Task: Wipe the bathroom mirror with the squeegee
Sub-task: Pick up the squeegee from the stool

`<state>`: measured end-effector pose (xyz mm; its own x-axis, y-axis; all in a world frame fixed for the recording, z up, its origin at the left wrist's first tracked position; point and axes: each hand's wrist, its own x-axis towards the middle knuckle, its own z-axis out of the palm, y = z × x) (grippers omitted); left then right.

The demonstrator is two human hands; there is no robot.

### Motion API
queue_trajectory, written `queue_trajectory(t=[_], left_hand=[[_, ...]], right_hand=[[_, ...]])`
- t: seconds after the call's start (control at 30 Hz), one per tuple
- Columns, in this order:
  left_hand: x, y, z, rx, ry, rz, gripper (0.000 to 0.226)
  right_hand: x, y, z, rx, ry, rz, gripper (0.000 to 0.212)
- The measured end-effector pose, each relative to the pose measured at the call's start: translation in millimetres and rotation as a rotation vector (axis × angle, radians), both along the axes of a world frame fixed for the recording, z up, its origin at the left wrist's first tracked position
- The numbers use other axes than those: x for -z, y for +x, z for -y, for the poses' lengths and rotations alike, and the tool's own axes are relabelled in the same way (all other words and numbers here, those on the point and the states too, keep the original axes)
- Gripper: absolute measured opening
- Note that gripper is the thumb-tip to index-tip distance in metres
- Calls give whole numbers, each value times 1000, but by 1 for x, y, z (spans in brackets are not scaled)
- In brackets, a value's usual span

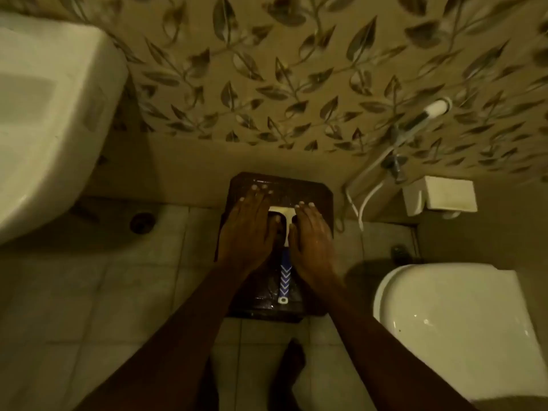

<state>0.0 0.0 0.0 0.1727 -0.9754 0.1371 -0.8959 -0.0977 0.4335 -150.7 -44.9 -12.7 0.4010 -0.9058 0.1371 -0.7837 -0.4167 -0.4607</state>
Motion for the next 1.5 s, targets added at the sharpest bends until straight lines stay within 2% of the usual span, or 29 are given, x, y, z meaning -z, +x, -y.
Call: queue_trajectory(t=[0.17,0.23,0.37,0.43,0.67,0.83,0.9,1.03,1.13,1.2,1.3,1.4,1.5], left_hand=[[47,3,5,-19,46,2,54],[55,5,3,-24,48,11,54],[48,11,1,-11,51,22,54],[34,15,1,-18,35,-1,54],[-51,44,-20,-133,-47,2,40],[-122,75,-47,-86,-98,-35,50],[-147,90,-60,-84,-151,-45,46],[-187,114,-89,-101,-256,15,42],[-213,129,-111,-122,-301,-5,41],[-230,141,-127,-120,-347,6,38],[-255,161,-152,-155,-410,40,37],[-280,184,-176,-225,-484,69,34],[-307,214,-191,-259,-551,100,34]], right_hand=[[51,5,11,38,126,-165,54],[64,5,13,97,161,-207,50],[66,17,18,252,455,-121,41],[57,26,16,280,496,-6,34],[-40,58,-4,340,330,346,29],[-123,87,-35,359,276,462,23],[-155,100,-49,399,264,512,21],[-209,126,-77,424,297,681,10],[-247,146,-101,333,345,850,4],[-271,160,-118,249,408,940,8],[-294,181,-135,154,440,987,6],[-312,206,-150,96,378,960,19],[-335,235,-166,63,316,948,19]])
